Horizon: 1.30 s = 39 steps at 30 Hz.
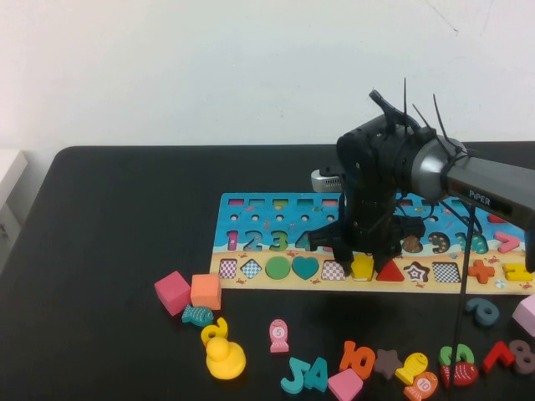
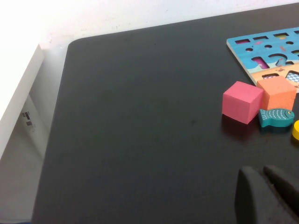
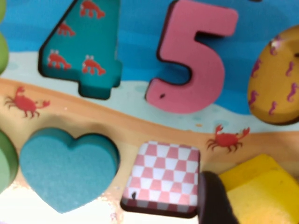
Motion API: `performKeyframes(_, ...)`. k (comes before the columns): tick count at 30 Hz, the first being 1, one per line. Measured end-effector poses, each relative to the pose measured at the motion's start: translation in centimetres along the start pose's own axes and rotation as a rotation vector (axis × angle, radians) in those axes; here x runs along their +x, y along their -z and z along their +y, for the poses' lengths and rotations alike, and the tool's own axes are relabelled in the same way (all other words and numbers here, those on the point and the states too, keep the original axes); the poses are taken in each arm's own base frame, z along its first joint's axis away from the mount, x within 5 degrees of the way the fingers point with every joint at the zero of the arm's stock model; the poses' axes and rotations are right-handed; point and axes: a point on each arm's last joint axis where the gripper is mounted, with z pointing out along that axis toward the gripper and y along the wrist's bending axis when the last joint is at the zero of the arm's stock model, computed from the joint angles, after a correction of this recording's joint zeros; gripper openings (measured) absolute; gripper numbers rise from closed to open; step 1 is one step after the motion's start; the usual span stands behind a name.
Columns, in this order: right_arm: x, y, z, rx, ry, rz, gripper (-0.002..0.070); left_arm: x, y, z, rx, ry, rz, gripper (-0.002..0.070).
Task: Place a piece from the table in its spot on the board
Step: Place the "Pentagon" into the hole of the Pentagon
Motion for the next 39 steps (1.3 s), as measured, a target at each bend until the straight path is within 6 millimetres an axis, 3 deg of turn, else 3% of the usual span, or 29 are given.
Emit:
performKeyframes(13, 0.0, 0.1, -0.1, 0.008, 0.014, 0.006, 0.0377, 0.0, 0.0, 0.0, 0.0, 0.0, 0.0, -0.0002)
performKeyframes(26, -1.0, 2.7, 0.1, 0.01, 0.054, -0.011, 0.0377, 0.0, 0.0, 0.0, 0.0, 0.0, 0.0, -0.0002)
performKeyframes(39, -0.4, 0.7, 0.2, 0.026, 0.083, 0.073, 0.0377, 0.0, 0.0, 0.0, 0.0, 0.0, 0.0, -0.0001)
